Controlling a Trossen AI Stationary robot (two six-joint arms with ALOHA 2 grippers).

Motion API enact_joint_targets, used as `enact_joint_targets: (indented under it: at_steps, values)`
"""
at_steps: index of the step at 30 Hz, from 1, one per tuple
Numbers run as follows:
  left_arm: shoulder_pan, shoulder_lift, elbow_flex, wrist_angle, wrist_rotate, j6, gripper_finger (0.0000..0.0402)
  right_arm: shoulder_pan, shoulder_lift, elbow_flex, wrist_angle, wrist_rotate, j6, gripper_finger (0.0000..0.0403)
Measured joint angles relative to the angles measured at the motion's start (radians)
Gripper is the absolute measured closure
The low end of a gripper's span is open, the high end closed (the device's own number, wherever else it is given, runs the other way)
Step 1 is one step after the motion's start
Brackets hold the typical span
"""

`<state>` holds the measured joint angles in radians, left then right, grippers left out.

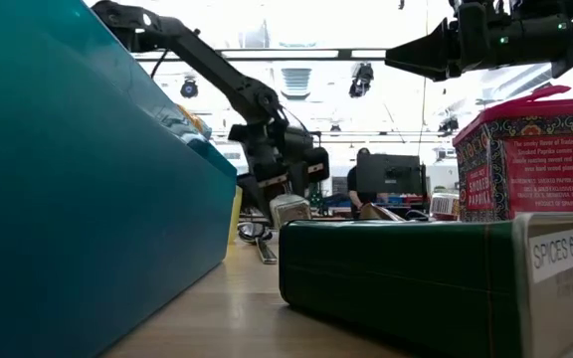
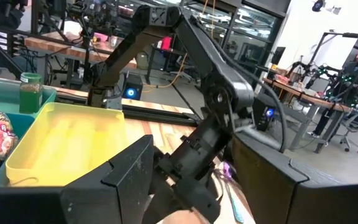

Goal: Pick & Place Food Item
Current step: Put the white spice bottle into the green bin

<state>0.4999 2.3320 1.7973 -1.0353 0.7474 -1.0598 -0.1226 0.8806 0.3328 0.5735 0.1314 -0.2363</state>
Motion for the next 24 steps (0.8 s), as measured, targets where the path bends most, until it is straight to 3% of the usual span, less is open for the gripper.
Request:
enact_joint_targets:
  at_steps: [14,24]
  values:
    - [-0.035,-0.194,0.031,0.047,-0.373,0.200,0.0207,0.000,-0.001,0.000,0.000,0.000,0.000,0.0188]
    - [-0.123,-0.317,0.029,0.056,-0.579,0.478,0.0207,0.000,-0.001,0.000,0.000,0.000,0.000,0.0188]
